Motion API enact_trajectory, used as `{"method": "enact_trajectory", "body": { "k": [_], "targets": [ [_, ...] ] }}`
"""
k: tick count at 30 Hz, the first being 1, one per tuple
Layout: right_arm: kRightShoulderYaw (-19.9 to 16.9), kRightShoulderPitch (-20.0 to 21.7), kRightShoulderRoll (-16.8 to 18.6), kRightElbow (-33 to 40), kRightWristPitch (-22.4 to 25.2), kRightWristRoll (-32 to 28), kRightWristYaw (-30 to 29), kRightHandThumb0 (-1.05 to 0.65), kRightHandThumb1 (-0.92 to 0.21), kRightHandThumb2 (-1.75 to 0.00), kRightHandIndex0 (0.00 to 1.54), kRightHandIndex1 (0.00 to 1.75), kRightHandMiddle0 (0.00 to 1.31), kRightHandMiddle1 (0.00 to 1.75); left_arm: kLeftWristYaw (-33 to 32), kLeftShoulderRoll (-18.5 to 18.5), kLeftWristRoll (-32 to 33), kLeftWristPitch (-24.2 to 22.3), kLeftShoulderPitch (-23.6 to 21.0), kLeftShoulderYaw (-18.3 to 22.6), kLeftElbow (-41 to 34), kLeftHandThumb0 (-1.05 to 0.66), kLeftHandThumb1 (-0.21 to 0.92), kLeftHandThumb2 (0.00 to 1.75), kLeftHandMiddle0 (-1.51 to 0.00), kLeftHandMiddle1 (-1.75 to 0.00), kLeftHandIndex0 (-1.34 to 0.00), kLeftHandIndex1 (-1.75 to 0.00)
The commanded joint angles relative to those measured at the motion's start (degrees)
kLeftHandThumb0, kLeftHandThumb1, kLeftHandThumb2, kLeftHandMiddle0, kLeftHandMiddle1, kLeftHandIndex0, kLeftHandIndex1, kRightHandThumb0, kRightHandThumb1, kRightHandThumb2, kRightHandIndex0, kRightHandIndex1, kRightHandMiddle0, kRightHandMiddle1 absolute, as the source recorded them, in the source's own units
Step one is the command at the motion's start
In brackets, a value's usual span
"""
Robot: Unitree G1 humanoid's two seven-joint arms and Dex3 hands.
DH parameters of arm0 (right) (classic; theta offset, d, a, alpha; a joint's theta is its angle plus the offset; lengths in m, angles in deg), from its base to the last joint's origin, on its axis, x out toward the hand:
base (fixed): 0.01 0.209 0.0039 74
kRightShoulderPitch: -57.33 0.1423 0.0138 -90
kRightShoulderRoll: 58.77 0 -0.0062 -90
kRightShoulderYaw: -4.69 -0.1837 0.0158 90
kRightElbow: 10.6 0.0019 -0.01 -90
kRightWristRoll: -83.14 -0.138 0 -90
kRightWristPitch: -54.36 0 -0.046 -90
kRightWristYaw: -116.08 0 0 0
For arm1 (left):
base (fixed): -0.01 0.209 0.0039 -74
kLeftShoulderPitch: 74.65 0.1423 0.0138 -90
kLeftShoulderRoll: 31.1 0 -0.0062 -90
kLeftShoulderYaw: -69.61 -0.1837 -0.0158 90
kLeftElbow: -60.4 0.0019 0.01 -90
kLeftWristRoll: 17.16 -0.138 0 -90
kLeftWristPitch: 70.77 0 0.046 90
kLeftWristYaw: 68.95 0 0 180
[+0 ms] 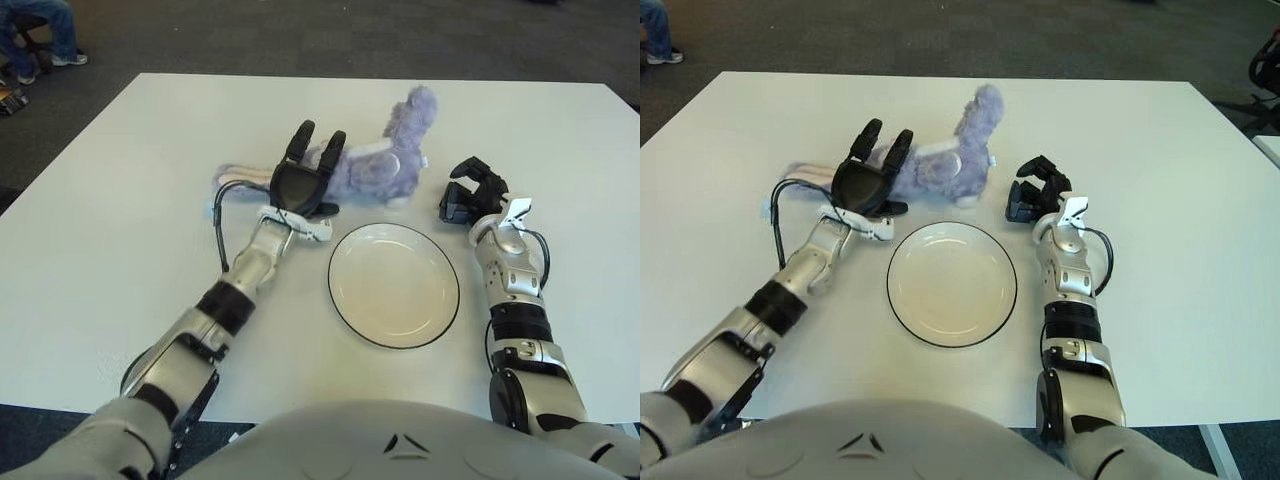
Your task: Put the doll into the plate.
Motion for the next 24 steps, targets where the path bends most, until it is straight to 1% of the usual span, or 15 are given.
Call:
{"method": "enact_trajectory", "body": {
  "k": [1, 2, 6, 11, 19, 22, 24],
  "targets": [
    [-0.1, -1.2, -0.3, -0.3, 0.7, -0.2, 0.4, -0.01, 0.02, -1.7, 0.86, 1.74, 0.64, 1.75, 1.7, 1.4, 3.6, 1.5, -3.3, -0.9, 8.5, -1.04, 0.92, 0.55, -0.16, -0.25, 0.0, -0.01],
    [-0.1, -1.3, -0.3, -0.2, 0.7, -0.2, 0.4, -0.01, 0.02, -1.7, 0.86, 1.74, 0.64, 1.75, 2.2, 1.7, 4.6, 1.8, -3.6, -0.9, 9.1, -1.03, 0.92, 0.52, -0.11, -0.4, 0.0, -0.02],
    [0.0, -1.5, -0.3, 0.1, 0.8, 0.0, 0.5, -0.01, 0.01, -1.7, 0.85, 1.74, 0.64, 1.75, 4.5, 2.2, 8.5, 2.5, -4.0, -0.9, 9.8, -1.01, 0.92, 0.46, -0.02, -0.7, 0.0, -0.07],
    [0.2, -1.7, -0.3, 0.5, 0.9, 0.1, 0.5, -0.01, 0.01, -1.7, 0.85, 1.74, 0.64, 1.75, 6.0, 2.1, 11.5, 2.9, -4.0, -1.4, 8.8, -1.0, 0.92, 0.43, 0.0, -0.83, 0.0, -0.12],
    [0.6, -2.0, -0.5, 0.9, 0.8, 0.4, 1.0, -0.01, 0.01, -1.7, 0.85, 1.74, 0.64, 1.75, 7.5, 1.6, 14.2, 3.3, -4.3, -2.5, 8.4, -1.0, 0.92, 0.38, 0.0, -0.85, 0.0, -0.18],
    [0.7, -2.1, -0.5, 1.0, 0.8, 0.4, 1.1, -0.01, 0.02, -1.7, 0.86, 1.73, 0.64, 1.75, 8.5, 1.4, 15.0, 3.4, -4.6, -2.7, 8.3, -1.02, 0.92, 0.34, 0.0, -1.0, 0.0, -0.23],
    [0.7, -2.1, -0.5, 1.0, 0.8, 0.3, 1.2, -0.01, 0.02, -1.7, 0.86, 1.73, 0.64, 1.75, 9.8, 1.3, 15.8, 3.6, -4.8, -2.7, 8.0, -1.04, 0.92, 0.29, 0.0, -1.17, 0.0, -0.29]
  ]
}}
